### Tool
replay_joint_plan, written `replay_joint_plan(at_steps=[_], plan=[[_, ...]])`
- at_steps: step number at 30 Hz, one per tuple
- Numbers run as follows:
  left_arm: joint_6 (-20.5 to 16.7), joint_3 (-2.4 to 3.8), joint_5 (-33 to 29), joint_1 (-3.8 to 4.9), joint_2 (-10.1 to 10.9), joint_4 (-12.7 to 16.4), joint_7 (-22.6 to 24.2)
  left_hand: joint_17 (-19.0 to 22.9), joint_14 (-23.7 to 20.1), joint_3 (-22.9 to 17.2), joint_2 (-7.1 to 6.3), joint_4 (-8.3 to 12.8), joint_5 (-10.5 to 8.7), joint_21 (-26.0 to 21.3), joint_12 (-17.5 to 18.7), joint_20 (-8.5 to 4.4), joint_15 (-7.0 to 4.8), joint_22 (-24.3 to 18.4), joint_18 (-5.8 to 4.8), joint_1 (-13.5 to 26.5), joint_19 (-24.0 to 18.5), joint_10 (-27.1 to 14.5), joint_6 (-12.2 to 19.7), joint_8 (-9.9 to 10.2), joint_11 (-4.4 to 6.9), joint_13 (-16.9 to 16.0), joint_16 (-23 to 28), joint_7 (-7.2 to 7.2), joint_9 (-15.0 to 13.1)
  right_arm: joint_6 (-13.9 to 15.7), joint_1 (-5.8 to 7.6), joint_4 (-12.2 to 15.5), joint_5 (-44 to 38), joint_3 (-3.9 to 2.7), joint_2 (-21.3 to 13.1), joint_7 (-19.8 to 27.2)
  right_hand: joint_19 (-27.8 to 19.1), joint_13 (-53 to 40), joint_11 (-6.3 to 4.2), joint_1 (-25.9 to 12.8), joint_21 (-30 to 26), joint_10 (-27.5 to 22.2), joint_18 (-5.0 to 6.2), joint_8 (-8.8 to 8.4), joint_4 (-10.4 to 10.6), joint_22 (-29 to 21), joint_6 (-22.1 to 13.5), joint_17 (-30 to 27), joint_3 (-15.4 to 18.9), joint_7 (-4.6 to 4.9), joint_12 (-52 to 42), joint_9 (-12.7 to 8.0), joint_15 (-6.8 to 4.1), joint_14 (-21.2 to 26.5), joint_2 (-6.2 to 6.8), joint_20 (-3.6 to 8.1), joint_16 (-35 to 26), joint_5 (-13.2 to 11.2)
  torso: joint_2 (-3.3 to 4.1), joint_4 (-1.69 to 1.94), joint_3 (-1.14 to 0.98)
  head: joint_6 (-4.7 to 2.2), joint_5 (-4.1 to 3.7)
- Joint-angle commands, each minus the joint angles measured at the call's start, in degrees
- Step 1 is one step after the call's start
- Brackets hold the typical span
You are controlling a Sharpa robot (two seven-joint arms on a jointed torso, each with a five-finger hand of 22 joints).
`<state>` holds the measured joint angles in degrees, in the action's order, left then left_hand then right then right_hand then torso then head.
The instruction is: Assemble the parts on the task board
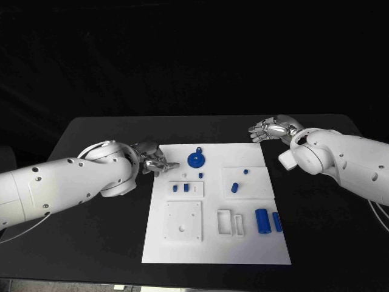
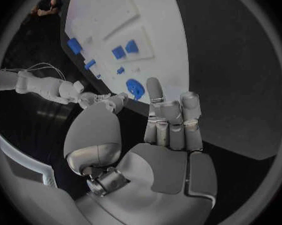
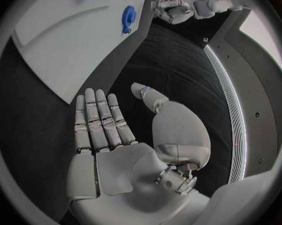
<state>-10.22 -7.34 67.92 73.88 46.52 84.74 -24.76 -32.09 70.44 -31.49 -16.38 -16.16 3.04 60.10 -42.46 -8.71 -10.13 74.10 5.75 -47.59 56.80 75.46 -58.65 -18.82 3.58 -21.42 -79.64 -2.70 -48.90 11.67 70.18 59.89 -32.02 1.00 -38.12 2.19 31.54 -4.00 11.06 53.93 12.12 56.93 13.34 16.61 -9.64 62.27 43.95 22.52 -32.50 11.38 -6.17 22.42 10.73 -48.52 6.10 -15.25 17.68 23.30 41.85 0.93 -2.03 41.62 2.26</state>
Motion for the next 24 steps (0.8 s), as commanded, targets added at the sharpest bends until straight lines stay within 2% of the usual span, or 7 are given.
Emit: replay_joint_plan(at_steps=[1,3,6,8,14,16,24], plan=[[-1.6,0.08,-1.8,0.84,-0.5,-0.1,3.3,0.1,-0.2,-0.4,1.28,2.7,1.22,-0.4,2.3,-6.02,1.03,0.0,-0.18,-5.5,-0.4,-2.4,2.2,1.3,-0.72,1.0,0.7,-0.8,0.6,-0.6,-0.02,-0.4,-0.1,-0.02,0.2,0.4,-0.2,0.0,0.14,-0.6,-0.4,0.1,0.96,0.34,-0.1,0.1,-0.3,-0.1,0.2,1.26,0.3,-0.1,0.01,0.6,0.09,-0.32,0.3,0.3,0.03,-0.01,0.02,-0.31,0.0],[-2.0,0.09,-2.3,0.97,-1.1,-0.3,5.8,0.7,-2.3,0.1,2.44,5.5,2.67,-1.4,5.1,-4.82,2.31,-0.1,-0.7,-9.6,-2.4,-5.1,3.7,2.2,-1.97,2.2,2.3,-2.09,1.2,-0.5,-0.02,-0.5,-0.1,-0.02,0.2,0.4,-0.2,0.0,0.14,-0.6,-0.4,0.1,0.97,0.34,-0.1,0.1,-0.3,-0.1,0.2,1.26,0.3,-0.1,0.01,0.6,0.09,-0.32,0.3,0.3,0.06,-0.11,0.02,-0.58,-0.26],[-2.8,0.08,-2.8,1.27,-1.9,-0.9,11.2,1.3,-4.3,0.7,5.11,11.4,7.16,-2.3,8.7,-3.0,4.09,0.0,-1.15,-15.5,-4.2,-7.7,5.1,3.1,-3.76,3.7,4.1,-3.52,2.1,-0.6,-0.02,-0.6,-0.1,-0.02,0.3,0.4,-0.2,0.0,0.13,-0.6,-0.4,0.1,0.97,0.34,-0.1,0.1,-0.3,-0.1,0.2,1.26,0.3,-0.1,0.01,0.6,0.08,-0.32,0.3,0.3,0.09,-0.07,0.07,-0.72,-0.43],[-3.9,0.07,-2.7,1.34,-2.6,-1.0,14.5,1.8,-5.3,1.6,5.36,13.6,5.7,-3.1,10.9,-2.45,4.54,-0.3,-1.15,-16.9,-5.0,-8.9,5.4,3.4,-4.36,4.6,5.2,-3.95,2.8,-0.6,-0.02,-0.6,-0.1,-0.02,0.4,0.5,-0.2,0.0,0.13,-0.5,-0.4,0.1,0.97,0.35,-0.1,0.1,-0.3,-0.1,0.1,1.26,0.3,-0.1,0.0,0.6,0.07,-0.32,0.3,0.3,0.08,0.02,0.07,-0.76,-0.45],[-4.5,-0.09,0.7,1.34,-5.0,-2.0,20.8,2.6,-8.3,0.3,5.38,22.8,6.06,-5.2,16.3,-0.52,6.64,-0.7,-1.42,-24.0,-7.5,-12.5,6.4,4.5,-6.47,6.6,7.6,-4.68,5.1,-0.4,-0.02,-0.7,-0.1,-0.02,0.6,0.5,-0.2,0.0,0.13,-0.5,-0.4,0.1,0.98,0.36,-0.2,0.1,-0.3,-0.1,0.1,1.26,0.3,-0.1,0.0,0.6,0.05,-0.31,0.3,0.4,0.0,0.08,0.0,-1.01,-0.42],[-5.0,-0.22,4.2,1.33,-6.3,-2.9,22.3,3.3,-11.2,-0.4,5.65,26.5,5.61,-6.8,19.3,1.05,8.39,-0.9,-1.9,-25.2,-9.7,-15.5,6.4,4.8,-8.15,7.8,9.5,-4.12,6.0,-0.4,-0.02,-0.8,-0.1,-0.02,0.7,0.6,-0.2,0.0,0.12,-0.5,-0.4,0.1,0.98,0.36,-0.2,0.1,-0.3,-0.1,0.1,1.26,0.3,-0.1,0.0,0.6,0.05,-0.31,0.3,0.4,0.02,0.08,0.0,-1.01,-0.26],[-2.9,-1.26,9.4,1.19,-10.5,-5.1,23.1,3.0,-10.7,-1.3,5.9,30.8,6.18,-6.5,21.3,1.99,9.1,-0.3,-1.18,-25.0,-8.9,-15.6,6.5,5.4,-8.96,8.7,9.1,-3.52,7.8,-0.5,-0.12,-0.9,-0.1,-0.02,1.1,0.7,-0.2,0.0,0.12,-0.5,-0.4,0.1,0.99,0.37,-0.2,0.1,-0.3,-0.1,0.1,1.25,0.3,-0.1,0.0,0.5,-0.02,-0.31,0.3,0.4,0.15,-0.08,0.1,-1.21,-0.1]])
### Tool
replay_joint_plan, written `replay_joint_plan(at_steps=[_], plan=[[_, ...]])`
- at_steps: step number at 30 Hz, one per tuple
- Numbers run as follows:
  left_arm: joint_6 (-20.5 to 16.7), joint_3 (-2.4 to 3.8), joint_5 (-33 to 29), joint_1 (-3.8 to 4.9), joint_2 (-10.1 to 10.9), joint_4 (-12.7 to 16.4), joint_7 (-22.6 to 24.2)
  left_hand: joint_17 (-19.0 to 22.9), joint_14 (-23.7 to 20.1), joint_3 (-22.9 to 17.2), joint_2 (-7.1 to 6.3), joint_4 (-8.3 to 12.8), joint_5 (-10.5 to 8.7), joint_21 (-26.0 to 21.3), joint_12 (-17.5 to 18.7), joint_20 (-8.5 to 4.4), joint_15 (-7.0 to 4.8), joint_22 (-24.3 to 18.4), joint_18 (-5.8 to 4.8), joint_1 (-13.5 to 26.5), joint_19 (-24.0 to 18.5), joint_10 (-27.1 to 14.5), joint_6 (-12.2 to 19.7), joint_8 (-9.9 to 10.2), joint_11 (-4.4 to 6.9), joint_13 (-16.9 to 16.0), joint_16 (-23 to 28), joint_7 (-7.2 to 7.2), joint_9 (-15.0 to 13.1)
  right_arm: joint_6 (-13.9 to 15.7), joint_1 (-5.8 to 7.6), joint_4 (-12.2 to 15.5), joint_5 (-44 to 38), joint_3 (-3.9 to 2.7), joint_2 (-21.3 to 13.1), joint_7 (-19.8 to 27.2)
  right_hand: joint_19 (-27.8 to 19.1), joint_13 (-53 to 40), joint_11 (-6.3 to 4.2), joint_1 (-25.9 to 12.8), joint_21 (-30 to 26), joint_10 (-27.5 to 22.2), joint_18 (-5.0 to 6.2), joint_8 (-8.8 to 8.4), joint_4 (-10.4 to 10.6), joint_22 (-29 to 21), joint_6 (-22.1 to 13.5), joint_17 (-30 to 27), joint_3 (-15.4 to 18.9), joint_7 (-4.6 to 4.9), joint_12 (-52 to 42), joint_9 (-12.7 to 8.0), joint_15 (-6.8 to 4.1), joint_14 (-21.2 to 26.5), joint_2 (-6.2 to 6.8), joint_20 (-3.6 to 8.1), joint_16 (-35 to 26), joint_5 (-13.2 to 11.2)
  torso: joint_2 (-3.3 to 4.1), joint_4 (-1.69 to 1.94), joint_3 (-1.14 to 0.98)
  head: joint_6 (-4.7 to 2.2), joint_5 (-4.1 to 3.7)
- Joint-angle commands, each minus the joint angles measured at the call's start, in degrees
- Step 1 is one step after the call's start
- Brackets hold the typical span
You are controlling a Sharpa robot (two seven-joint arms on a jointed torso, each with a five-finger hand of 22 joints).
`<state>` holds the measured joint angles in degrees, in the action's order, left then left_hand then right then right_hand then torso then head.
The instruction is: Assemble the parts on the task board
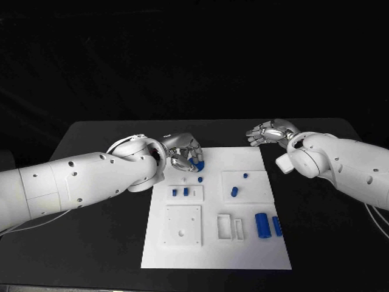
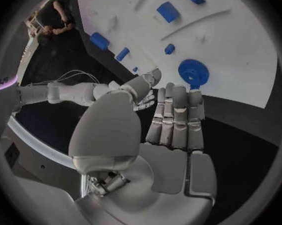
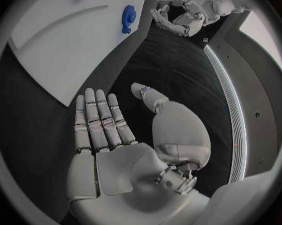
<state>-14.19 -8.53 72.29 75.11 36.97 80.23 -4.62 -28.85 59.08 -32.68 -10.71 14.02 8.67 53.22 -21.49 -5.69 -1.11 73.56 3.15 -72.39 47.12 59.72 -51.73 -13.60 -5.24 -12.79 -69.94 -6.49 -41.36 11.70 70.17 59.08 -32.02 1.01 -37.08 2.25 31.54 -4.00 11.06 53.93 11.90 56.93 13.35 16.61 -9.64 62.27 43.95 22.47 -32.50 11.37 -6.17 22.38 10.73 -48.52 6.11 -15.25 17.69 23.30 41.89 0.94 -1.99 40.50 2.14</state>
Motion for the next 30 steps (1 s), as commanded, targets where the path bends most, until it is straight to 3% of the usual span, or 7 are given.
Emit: replay_joint_plan(at_steps=[1,9,13,17,21,30], plan=[[2.7,-0.08,5.1,-0.07,-1.4,-1.1,2.9,-0.4,0.7,-0.3,0.35,1.0,0.95,0.4,0.5,-1.04,0.04,0.3,1.5,-0.3,0.9,0.2,-0.4,0.2,-0.14,0.2,-0.8,0.34,0.4,-0.6,-0.13,-0.1,-0.1,-0.02,0.1,0.7,-0.2,0.0,0.12,-0.5,-0.2,0.1,0.99,0.37,-0.2,0.1,-0.3,-0.1,0.1,1.26,0.3,-0.1,0.0,0.5,-0.02,-0.31,0.3,0.4,0.13,-0.09,0.08,-0.11,0.02],[5.2,-0.08,6.7,-0.32,-3.1,-3.6,4.7,-0.6,0.4,-0.4,0.47,1.4,0.31,0.6,1.2,-0.86,0.25,0.7,1.66,1.0,1.1,-0.2,0.1,0.7,-0.3,0.4,-1.1,0.45,1.3,-0.2,-0.16,0.0,-0.1,-0.02,0.1,1.2,-0.2,0.0,0.12,-0.5,-0.2,0.1,1.0,0.37,-0.2,0.1,-0.3,-0.1,0.1,1.26,0.3,-0.1,0.0,0.5,-0.05,-0.32,0.3,0.4,0.06,-0.11,-0.02,-0.14,-0.17],[5.3,-0.12,7.6,-0.9,-3.9,-4.7,6.5,-0.6,0.4,-0.5,0.81,1.3,-0.13,0.6,1.1,-0.91,0.08,0.8,1.76,1.2,1.2,0.2,-0.3,0.6,-0.1,0.3,-1.3,0.32,1.5,-0.2,-0.16,0.1,-0.1,-0.03,0.2,1.4,-0.2,0.0,0.11,-0.5,-0.2,0.1,1.0,0.38,-0.2,0.1,-0.3,-0.1,0.1,1.25,0.3,-0.1,-0.01,0.5,-0.12,-0.32,0.3,0.4,-0.02,0.06,-0.08,0.01,-0.28],[5.8,-0.24,8.5,-1.36,-4.7,-5.5,7.1,-0.7,0.6,-0.4,0.75,1.2,-0.5,0.8,1.3,-0.98,-0.01,1.0,1.8,1.7,1.3,0.2,-0.4,0.6,-0.02,0.4,-1.5,0.3,1.7,-0.3,-0.24,0.1,0.0,-0.03,0.3,1.4,-0.2,0.0,0.11,-0.4,-0.2,0.1,1.01,0.39,-0.2,0.1,-0.3,-0.1,0.1,1.25,0.3,-0.1,-0.01,0.5,-0.14,-0.32,0.3,0.4,0.04,0.0,-0.02,0.02,-0.45],[6.4,-0.28,9.0,-1.85,-4.9,-6.1,7.1,-1.0,1.3,0.4,-1.21,-0.6,-4.39,1.3,1.5,-1.24,-0.2,1.4,2.04,4.2,2.2,0.4,0.3,1.0,0.16,0.4,-2.3,0.66,2.4,-0.3,-0.27,0.1,0.0,-0.03,0.3,1.4,-0.2,0.0,0.11,-0.4,-0.2,0.1,1.01,0.39,-0.2,0.1,-0.3,-0.1,0.1,1.25,0.3,-0.1,-0.01,0.5,-0.15,-0.32,0.3,0.4,0.0,0.01,0.01,0.12,-0.45],[8.2,-0.43,9.8,-2.06,-5.5,-7.5,6.6,-1.2,1.6,0.6,-2.14,-2.3,-4.62,1.4,1.9,-1.26,-0.16,1.6,2.32,5.6,2.5,0.3,0.3,1.0,0.08,0.4,-2.8,0.38,2.8,-0.4,-0.28,0.1,0.0,-0.03,0.4,1.4,-0.2,0.0,0.11,-0.5,-0.2,0.1,1.01,0.4,-0.3,0.1,-0.3,-0.1,0.1,1.26,0.3,-0.1,-0.01,0.5,-0.16,-0.33,0.3,0.4,0.0,0.02,-0.05,0.29,-0.44]])
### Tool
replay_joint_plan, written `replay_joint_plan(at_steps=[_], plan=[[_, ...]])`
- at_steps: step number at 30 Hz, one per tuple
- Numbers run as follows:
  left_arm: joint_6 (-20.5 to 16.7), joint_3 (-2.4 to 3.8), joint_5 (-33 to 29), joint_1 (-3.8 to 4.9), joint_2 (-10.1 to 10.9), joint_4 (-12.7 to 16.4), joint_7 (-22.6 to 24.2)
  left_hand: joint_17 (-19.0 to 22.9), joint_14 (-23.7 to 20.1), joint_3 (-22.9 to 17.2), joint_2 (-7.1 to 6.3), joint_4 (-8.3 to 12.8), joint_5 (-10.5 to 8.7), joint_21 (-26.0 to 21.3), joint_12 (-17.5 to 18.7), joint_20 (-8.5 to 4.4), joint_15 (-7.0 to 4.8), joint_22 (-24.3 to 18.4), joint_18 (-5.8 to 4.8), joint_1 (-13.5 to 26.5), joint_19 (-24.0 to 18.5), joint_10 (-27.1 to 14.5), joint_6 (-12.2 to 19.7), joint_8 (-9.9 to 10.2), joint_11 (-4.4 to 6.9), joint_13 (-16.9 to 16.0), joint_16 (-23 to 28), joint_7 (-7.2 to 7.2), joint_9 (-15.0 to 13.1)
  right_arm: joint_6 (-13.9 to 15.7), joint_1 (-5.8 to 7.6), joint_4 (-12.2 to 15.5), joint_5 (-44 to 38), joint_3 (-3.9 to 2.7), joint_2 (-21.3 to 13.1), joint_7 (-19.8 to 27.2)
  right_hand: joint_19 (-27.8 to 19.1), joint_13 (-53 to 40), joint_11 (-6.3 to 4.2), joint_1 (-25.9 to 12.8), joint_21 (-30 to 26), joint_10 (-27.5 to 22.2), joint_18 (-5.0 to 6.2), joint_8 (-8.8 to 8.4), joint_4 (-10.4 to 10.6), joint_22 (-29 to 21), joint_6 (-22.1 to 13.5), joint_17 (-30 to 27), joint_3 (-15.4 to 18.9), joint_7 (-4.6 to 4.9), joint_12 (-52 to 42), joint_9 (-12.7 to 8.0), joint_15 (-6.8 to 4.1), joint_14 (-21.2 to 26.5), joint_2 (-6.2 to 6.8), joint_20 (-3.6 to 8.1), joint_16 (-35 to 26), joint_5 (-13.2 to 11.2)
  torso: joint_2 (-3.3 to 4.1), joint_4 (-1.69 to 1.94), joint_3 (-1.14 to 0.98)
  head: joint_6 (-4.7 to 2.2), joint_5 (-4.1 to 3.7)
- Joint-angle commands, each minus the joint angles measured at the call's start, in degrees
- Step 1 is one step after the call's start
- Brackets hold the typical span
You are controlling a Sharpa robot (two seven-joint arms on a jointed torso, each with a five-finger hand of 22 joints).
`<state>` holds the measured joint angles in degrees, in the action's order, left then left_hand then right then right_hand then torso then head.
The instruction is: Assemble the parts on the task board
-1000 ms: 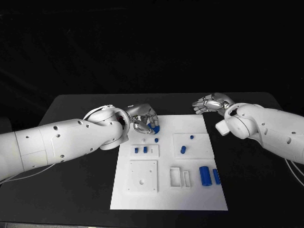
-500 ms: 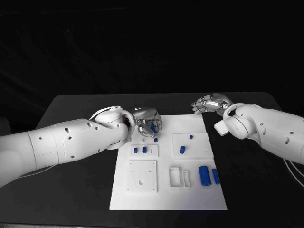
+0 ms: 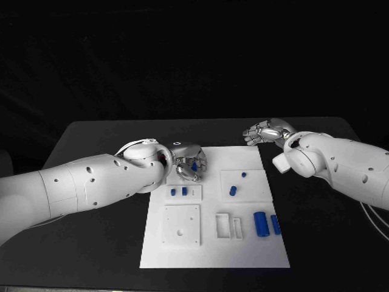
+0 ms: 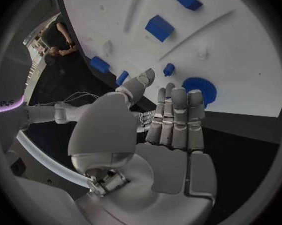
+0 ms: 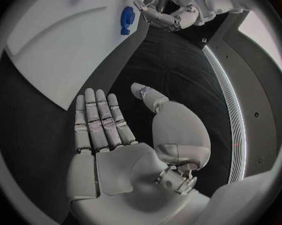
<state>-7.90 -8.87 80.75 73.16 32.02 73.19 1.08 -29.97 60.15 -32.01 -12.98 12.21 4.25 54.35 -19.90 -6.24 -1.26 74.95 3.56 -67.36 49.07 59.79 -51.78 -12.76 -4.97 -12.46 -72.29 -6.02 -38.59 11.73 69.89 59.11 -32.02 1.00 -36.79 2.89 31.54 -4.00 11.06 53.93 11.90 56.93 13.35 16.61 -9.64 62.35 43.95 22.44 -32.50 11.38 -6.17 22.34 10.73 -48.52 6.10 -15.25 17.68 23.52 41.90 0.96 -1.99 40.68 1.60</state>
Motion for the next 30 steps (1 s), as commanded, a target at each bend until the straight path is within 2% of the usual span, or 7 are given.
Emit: replay_joint_plan(at_steps=[1,5,9,10,20,26,30], plan=[[1.9,-0.2,1.4,-0.17,-0.7,-0.8,0.9,-0.1,0.7,0.0,0.2,-0.6,-0.18,0.3,0.3,-0.72,-0.04,0.3,1.96,0.5,0.7,0.3,0.2,0.1,-0.15,0.1,-0.6,-0.13,0.1,-0.4,-0.02,0.1,0.0,-0.03,0.1,0.7,-0.2,0.0,0.11,-0.5,-0.2,0.1,1.01,0.4,-0.3,0.1,-0.3,-0.1,0.1,1.26,0.3,0.0,-0.01,0.5,-0.16,-0.33,0.4,0.2,-0.02,0.0,-0.05,0.07,0.11],[1.8,-0.83,1.4,-0.36,-1.1,-1.6,1.4,-0.2,0.8,-0.1,0.44,-0.8,-0.1,0.4,0.2,-0.76,-0.07,0.4,2.05,0.5,0.8,0.4,0.1,0.1,-0.11,0.0,-0.8,-0.21,0.1,-0.5,-0.06,0.0,0.0,-0.03,0.1,0.7,-0.2,0.0,0.11,-0.5,-0.2,0.1,1.01,0.41,-0.3,0.1,-0.3,-0.1,0.1,1.26,0.3,-0.1,-0.01,0.5,-0.17,-0.33,0.4,0.2,-0.03,-0.04,-0.03,0.13,0.09],[1.6,-0.9,1.4,-0.83,-1.3,-2.1,1.4,-0.3,0.8,-0.1,0.68,-1.1,-0.08,0.5,0.3,-0.75,-0.1,0.4,2.08,0.7,0.8,0.5,0.1,0.0,-0.09,0.0,-0.9,-0.1,0.2,-0.5,-0.11,0.0,0.0,-0.03,0.2,0.7,-0.2,0.0,0.11,-0.5,-0.2,0.1,1.01,0.41,-0.3,0.1,-0.3,-0.1,0.1,1.26,0.3,-0.1,-0.01,0.5,-0.17,-0.34,0.4,0.2,-0.04,-0.05,-0.05,0.17,0.12],[1.7,-0.9,1.4,-0.93,-1.4,-2.3,1.4,-0.3,0.8,-0.2,1.31,-1.3,-0.02,0.5,0.2,-0.76,-0.12,0.4,2.09,0.8,0.9,0.6,-0.1,0.0,-0.04,0.0,-0.9,-0.03,0.2,-0.5,-0.12,0.0,0.0,-0.03,0.2,0.7,-0.2,0.0,0.12,-0.5,-0.2,0.1,1.01,0.41,-0.3,0.1,-0.3,-0.1,0.1,1.26,0.3,-0.1,-0.01,0.5,-0.16,-0.34,0.4,0.2,-0.04,-0.05,-0.05,0.17,0.12],[1.4,-0.92,1.4,-1.28,-1.8,-4.2,1.2,-0.5,1.0,-0.9,4.23,-0.9,0.5,0.7,0.2,-0.94,-0.33,0.7,2.27,-0.7,1.1,1.1,-0.7,-0.4,0.15,-0.1,-1.5,-0.49,0.6,-0.6,-0.13,0.0,0.0,-0.03,0.1,0.8,-0.2,0.0,0.12,-0.6,-0.3,0.1,1.01,0.42,-0.3,0.1,-0.3,-0.1,0.2,1.27,0.3,-0.1,0.0,0.5,-0.14,-0.36,0.4,0.2,-0.02,-0.03,-0.04,0.22,-0.05],[1.8,-0.93,1.4,-1.41,-1.9,-4.1,1.4,-0.6,1.3,-0.7,5.53,-0.5,0.72,1.0,-0.5,-1.09,-0.74,0.9,2.29,-0.6,1.4,2.6,-1.9,-0.9,0.62,-0.5,-2.0,-0.96,0.7,-0.7,-0.13,0.1,0.0,-0.03,0.1,0.7,-0.2,0.0,0.13,-0.7,-0.3,0.1,1.01,0.43,-0.3,0.1,-0.3,-0.1,0.3,1.28,0.3,-0.1,0.0,0.6,-0.09,-0.37,0.4,0.3,-0.02,0.01,-0.05,0.32,-0.11],[2.1,-0.92,1.4,-1.58,-1.8,-4.0,1.2,-0.7,1.7,-0.7,5.98,-0.2,0.83,1.3,-0.8,-1.41,-1.3,1.0,2.28,-0.7,1.7,3.5,-3.0,-1.3,1.16,-0.7,-2.4,-1.02,0.9,-0.8,-0.13,0.2,0.0,-0.03,0.2,0.7,-0.2,0.0,0.12,-1.4,-0.4,0.1,1.08,0.56,-0.4,0.3,-0.4,-0.2,1.1,1.28,0.4,-0.2,0.01,0.6,-0.11,-0.4,0.5,3.0,0.01,-0.03,-0.05,0.39,-0.07]])
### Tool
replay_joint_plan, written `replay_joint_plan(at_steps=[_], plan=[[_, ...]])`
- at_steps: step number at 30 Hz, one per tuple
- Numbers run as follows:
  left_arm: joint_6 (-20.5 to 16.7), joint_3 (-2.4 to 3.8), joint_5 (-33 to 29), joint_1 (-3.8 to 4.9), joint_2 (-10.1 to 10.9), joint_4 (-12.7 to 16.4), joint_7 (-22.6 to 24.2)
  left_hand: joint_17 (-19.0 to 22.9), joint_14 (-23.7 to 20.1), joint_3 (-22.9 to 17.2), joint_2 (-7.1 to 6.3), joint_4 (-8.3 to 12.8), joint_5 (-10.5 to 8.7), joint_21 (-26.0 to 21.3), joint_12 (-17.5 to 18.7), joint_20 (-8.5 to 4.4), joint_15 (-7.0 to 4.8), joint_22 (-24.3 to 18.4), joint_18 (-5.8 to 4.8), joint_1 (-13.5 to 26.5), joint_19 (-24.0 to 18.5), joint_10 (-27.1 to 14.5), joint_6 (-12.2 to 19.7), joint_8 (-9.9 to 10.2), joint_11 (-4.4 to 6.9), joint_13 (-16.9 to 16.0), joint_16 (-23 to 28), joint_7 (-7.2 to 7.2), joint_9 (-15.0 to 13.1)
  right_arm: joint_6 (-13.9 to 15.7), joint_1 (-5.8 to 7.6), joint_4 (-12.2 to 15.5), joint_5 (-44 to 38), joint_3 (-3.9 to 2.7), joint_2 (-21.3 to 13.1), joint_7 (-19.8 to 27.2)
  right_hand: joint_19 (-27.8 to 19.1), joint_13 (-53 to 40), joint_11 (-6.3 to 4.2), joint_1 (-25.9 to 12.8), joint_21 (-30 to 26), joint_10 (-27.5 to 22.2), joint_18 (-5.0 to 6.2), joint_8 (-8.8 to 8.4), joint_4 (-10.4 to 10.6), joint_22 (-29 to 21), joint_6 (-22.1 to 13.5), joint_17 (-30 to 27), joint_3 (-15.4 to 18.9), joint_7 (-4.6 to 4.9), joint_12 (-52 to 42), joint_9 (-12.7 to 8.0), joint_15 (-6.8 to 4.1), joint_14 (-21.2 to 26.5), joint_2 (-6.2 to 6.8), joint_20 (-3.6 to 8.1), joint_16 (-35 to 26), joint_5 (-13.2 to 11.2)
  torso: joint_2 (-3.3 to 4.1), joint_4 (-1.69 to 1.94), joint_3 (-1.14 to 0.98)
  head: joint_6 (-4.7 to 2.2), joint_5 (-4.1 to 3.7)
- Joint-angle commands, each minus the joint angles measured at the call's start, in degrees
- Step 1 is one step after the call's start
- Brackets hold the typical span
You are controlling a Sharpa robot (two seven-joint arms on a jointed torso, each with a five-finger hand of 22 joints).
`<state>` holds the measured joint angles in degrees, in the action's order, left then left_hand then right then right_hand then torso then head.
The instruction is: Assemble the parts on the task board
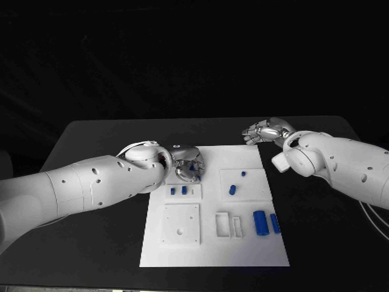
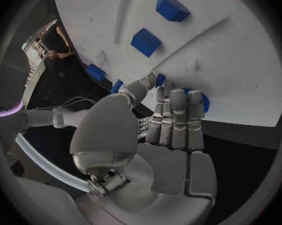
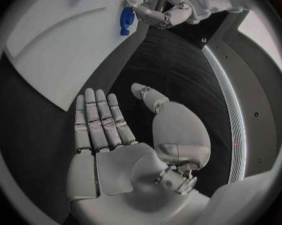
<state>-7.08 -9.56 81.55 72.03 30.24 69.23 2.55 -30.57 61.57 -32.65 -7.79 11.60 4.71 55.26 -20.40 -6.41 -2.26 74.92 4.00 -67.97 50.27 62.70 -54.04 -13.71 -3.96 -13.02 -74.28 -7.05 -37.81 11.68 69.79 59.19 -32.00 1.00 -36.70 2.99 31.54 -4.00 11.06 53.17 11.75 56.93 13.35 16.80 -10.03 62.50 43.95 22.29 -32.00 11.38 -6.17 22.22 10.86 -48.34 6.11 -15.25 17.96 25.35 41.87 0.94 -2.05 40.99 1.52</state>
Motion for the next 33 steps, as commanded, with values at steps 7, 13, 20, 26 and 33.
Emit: replay_joint_plan(at_steps=[7,13,20,26,33], plan=[[1.8,-0.24,0.6,-0.59,-0.2,-0.4,-0.7,-0.2,0.3,-0.3,1.39,1.2,0.56,0.6,-0.2,-1.55,-0.51,1.1,1.73,-0.5,0.6,1.2,-1.7,-0.6,0.37,-0.2,-0.7,0.13,0.4,-1.4,-0.02,0.2,0.1,-0.02,0.1,0.5,-0.2,0.0,0.13,-0.8,-0.4,0.1,1.1,0.42,-0.2,0.2,-0.4,-0.1,1.0,1.29,0.4,-0.1,-0.13,0.5,-0.2,-0.41,0.3,1.8,-0.01,0.05,-0.02,0.25,-0.03],[2.7,-0.95,1.2,-0.83,-0.3,-0.6,-0.8,-0.2,0.3,-0.4,1.47,1.5,0.58,0.6,-0.2,-1.63,-0.5,1.1,1.71,-0.7,0.6,1.4,-2.0,-0.7,0.36,-0.2,-0.8,0.2,0.4,-1.4,-0.02,0.3,0.2,-0.02,0.0,0.5,-0.2,0.0,0.13,-0.8,-0.4,0.1,1.1,0.43,-0.3,0.2,-0.4,-0.2,1.1,1.29,0.4,-0.1,-0.13,0.5,-0.21,-0.41,0.3,1.8,0.01,0.03,0.01,0.37,-0.1],[2.1,-2.08,1.2,-0.82,-0.3,-0.9,-1.0,-0.3,0.9,-0.4,1.11,2.1,0.36,0.7,1.0,-1.54,-0.05,0.9,1.67,-0.6,0.8,1.0,-1.3,-0.1,-0.14,0.3,-1.1,-0.14,1.0,-1.4,-0.02,0.5,0.2,-0.02,0.0,0.5,-0.2,0.0,0.14,-0.8,-0.4,0.1,1.1,0.43,-0.3,0.2,-0.4,-0.2,1.1,1.29,0.4,-0.1,-0.12,0.5,-0.23,-0.41,0.3,1.9,0.01,0.02,-0.01,0.46,-0.23],[1.1,-2.46,1.3,-0.82,0.0,-0.6,-0.6,-0.3,2.9,-1.0,2.11,2.5,1.03,1.4,1.6,-2.01,-0.81,0.9,2.08,-1.1,2.4,3.8,-2.3,-0.5,0.61,0.4,-1.7,0.15,1.1,-1.3,-0.02,0.5,0.2,-0.02,0.0,0.5,-0.2,0.0,0.14,-0.8,-0.4,0.1,1.1,0.44,-0.3,0.2,-0.4,-0.2,1.1,1.28,0.4,-0.1,-0.12,0.5,-0.25,-0.41,0.3,1.9,0.0,0.03,-0.04,0.57,-0.34],[-1.3,-2.44,1.2,-0.86,0.3,0.0,0.1,-0.6,5.6,-3.7,3.44,2.5,-0.75,2.9,1.9,-3.09,-2.27,1.0,2.41,-2.6,4.9,8.1,-5.3,-1.8,2.09,0.1,-3.2,1.12,1.0,-1.2,-0.02,0.5,0.2,-0.02,-0.1,0.6,-0.2,0.0,0.14,-0.8,-0.4,0.1,1.11,0.45,-0.3,0.2,-0.4,-0.2,1.2,1.28,0.4,-0.1,-0.12,0.5,-0.24,-0.41,0.3,1.9,0.0,0.02,-0.01,0.56,-0.24]])
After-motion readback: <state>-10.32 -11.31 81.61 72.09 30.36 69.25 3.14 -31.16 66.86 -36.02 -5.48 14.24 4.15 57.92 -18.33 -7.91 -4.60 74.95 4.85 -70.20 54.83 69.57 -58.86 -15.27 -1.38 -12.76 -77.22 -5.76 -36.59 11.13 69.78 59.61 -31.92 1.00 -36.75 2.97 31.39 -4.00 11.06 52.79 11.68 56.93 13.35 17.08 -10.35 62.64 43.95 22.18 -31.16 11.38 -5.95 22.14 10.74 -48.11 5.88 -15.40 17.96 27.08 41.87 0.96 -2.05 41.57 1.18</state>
